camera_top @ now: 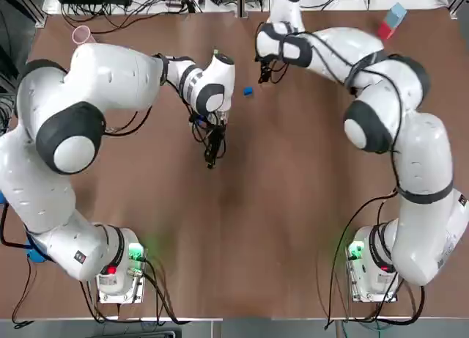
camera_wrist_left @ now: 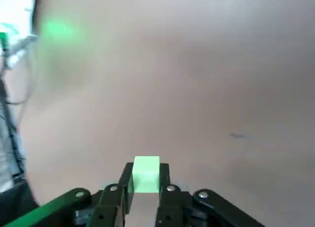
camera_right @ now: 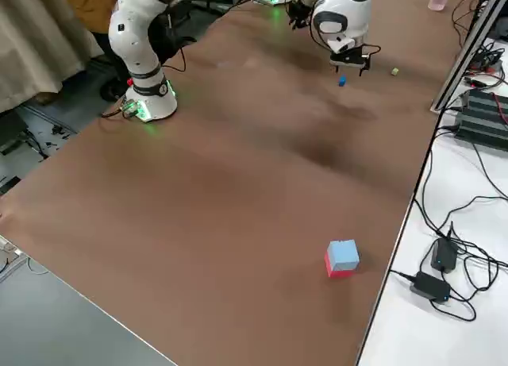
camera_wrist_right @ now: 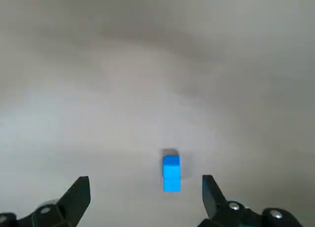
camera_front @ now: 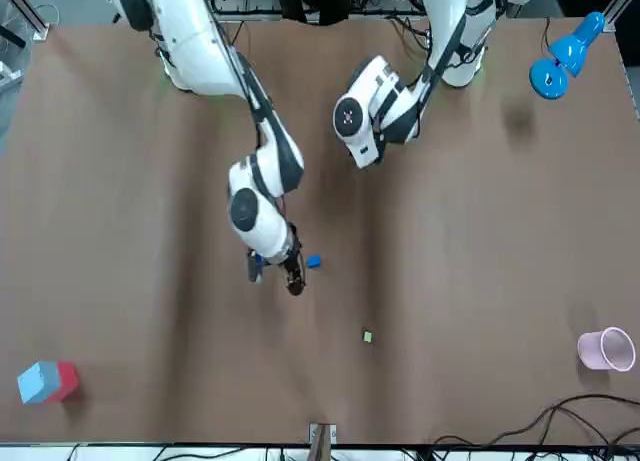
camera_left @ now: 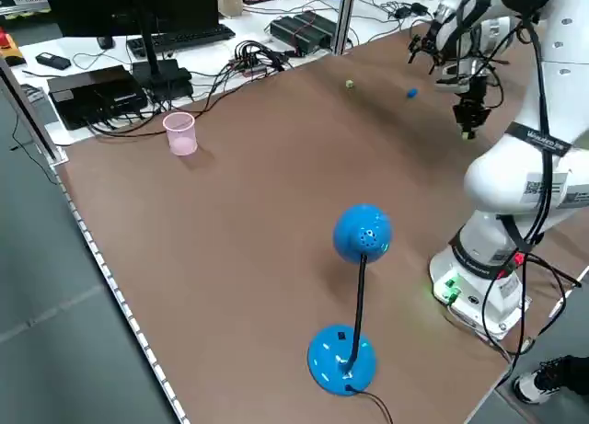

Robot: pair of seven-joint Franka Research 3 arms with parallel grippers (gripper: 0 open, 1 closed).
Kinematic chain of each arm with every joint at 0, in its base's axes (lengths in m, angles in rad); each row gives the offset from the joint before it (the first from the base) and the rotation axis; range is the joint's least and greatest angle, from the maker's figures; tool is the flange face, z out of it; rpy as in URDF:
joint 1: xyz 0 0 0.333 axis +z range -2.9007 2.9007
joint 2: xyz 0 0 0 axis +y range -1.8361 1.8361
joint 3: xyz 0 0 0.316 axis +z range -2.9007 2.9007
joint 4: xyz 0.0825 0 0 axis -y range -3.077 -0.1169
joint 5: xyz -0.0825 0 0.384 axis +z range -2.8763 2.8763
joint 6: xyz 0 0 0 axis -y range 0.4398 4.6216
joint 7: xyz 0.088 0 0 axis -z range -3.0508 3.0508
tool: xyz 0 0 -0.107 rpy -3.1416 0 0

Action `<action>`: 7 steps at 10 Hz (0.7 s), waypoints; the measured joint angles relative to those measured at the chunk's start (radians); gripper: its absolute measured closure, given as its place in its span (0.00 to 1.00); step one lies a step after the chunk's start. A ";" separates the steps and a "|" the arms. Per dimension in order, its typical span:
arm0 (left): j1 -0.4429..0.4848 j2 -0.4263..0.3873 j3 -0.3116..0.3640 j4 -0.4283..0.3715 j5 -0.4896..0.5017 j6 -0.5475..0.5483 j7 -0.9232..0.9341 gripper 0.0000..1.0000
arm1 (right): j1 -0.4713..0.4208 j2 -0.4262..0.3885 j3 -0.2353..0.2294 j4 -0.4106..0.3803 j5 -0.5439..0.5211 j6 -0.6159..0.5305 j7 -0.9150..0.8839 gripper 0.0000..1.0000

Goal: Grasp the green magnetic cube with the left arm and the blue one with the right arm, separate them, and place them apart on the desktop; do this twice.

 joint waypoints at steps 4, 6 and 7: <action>-0.015 -0.009 -0.086 -0.087 -0.021 -0.031 -0.017 0.69 | -0.082 -0.137 0.013 -0.135 -0.040 -0.073 -0.165 0.00; -0.012 0.000 -0.083 -0.089 -0.021 -0.025 -0.017 0.49 | -0.097 -0.146 0.015 -0.145 -0.087 -0.089 -0.168 0.00; -0.007 0.008 -0.082 -0.090 -0.021 -0.002 -0.014 0.33 | -0.100 -0.146 0.016 -0.146 -0.087 -0.089 -0.168 0.00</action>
